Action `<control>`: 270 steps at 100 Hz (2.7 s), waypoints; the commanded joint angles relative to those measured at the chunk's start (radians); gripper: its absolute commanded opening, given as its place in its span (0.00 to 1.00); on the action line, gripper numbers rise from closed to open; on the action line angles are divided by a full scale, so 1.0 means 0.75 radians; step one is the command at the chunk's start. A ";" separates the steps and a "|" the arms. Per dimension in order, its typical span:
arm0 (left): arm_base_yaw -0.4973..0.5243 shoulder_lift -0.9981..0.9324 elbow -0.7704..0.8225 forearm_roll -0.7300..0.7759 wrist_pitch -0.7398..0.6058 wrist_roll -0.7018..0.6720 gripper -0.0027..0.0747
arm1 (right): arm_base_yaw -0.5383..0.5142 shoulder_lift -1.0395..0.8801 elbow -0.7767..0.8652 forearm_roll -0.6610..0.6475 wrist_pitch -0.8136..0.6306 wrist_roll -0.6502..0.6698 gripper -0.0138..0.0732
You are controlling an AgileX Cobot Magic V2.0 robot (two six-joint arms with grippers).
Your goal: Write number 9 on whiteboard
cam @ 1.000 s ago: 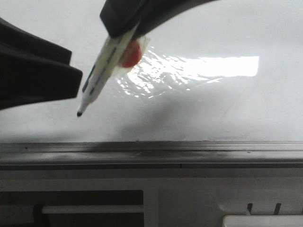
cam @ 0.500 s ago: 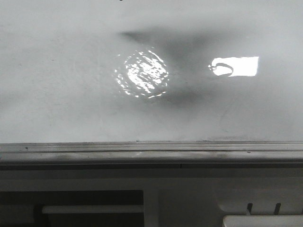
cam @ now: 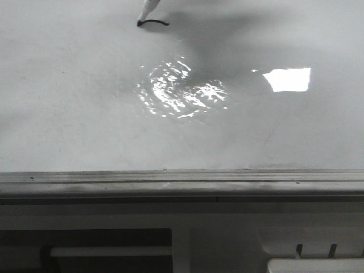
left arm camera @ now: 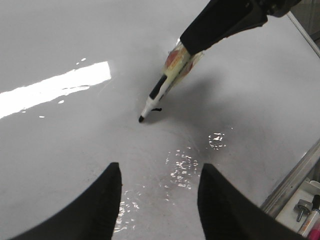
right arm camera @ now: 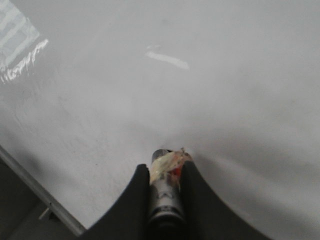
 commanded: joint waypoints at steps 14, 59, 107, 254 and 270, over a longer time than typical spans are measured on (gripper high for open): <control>0.001 -0.004 -0.046 -0.038 -0.057 -0.015 0.46 | -0.016 -0.049 -0.012 -0.132 0.115 0.015 0.08; 0.001 -0.004 -0.046 -0.038 -0.057 -0.015 0.46 | -0.093 -0.048 -0.107 -0.135 0.061 0.007 0.08; 0.001 -0.004 -0.043 -0.035 -0.057 -0.015 0.46 | -0.007 -0.054 0.143 0.002 0.139 0.007 0.08; -0.123 0.445 -0.043 -0.147 -0.373 -0.046 0.01 | 0.295 -0.152 0.128 0.164 0.113 -0.008 0.52; -0.123 0.445 -0.043 -0.502 -0.172 -0.052 0.01 | 0.295 -0.152 0.128 0.162 0.105 -0.008 0.61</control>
